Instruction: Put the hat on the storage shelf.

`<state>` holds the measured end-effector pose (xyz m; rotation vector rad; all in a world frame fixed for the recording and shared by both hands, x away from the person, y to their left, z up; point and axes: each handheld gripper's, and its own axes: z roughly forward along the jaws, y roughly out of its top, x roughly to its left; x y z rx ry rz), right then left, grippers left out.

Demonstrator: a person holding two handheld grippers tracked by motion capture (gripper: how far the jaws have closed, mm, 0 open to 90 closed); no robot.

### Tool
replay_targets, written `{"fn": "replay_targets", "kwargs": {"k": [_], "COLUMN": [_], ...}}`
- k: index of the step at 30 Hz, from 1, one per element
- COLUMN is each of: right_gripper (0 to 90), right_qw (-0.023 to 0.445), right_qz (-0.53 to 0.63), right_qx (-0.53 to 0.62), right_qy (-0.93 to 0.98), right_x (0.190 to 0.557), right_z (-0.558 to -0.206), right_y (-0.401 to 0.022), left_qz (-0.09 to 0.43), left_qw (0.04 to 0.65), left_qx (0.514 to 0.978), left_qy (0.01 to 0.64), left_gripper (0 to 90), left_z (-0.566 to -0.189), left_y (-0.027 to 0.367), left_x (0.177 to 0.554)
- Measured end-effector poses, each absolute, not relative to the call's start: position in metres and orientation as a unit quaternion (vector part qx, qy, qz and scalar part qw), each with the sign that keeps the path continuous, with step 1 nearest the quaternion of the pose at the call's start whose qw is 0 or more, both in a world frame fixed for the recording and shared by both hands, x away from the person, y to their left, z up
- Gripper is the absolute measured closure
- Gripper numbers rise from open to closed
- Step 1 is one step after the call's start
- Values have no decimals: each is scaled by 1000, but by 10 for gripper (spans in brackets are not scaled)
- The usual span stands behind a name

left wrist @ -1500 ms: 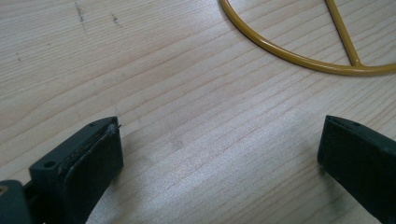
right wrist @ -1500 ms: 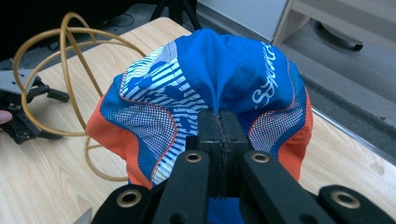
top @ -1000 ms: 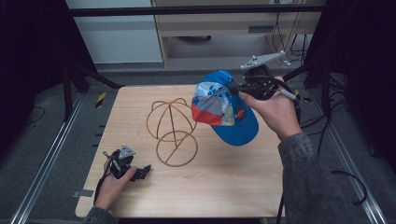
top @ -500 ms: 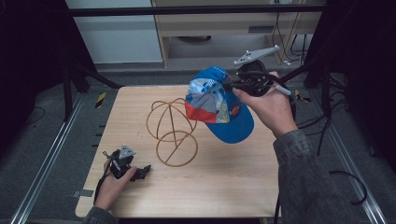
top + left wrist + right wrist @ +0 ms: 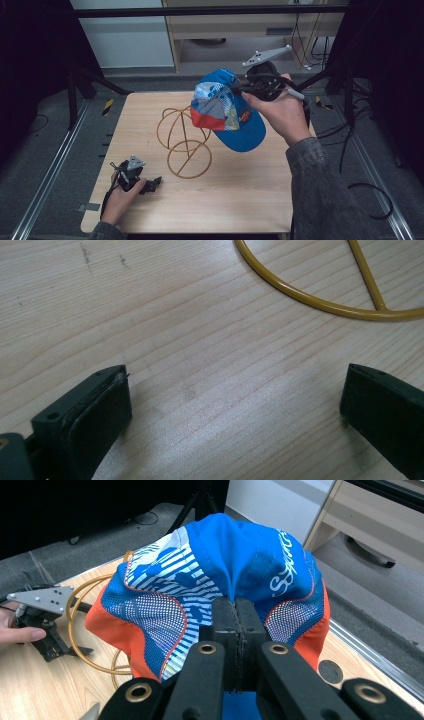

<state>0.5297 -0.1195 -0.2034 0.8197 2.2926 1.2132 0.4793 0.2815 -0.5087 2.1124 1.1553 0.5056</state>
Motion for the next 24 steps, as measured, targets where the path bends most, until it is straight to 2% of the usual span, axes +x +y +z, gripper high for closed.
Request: {"fn": "replay_targets", "kwargs": {"k": [24], "right_gripper": [900], "right_qw": [206], "right_qz": [447], "right_qx": [271], "right_qy": [827], "right_x": [526], "right_z": [-192], "right_y": [-93], "left_qz": [195], "left_qw": [334], "left_qx": [810], "left_qy": [442], "left_gripper": [0], "left_z": [-509], "left_y": [282], "left_x": [479]}}
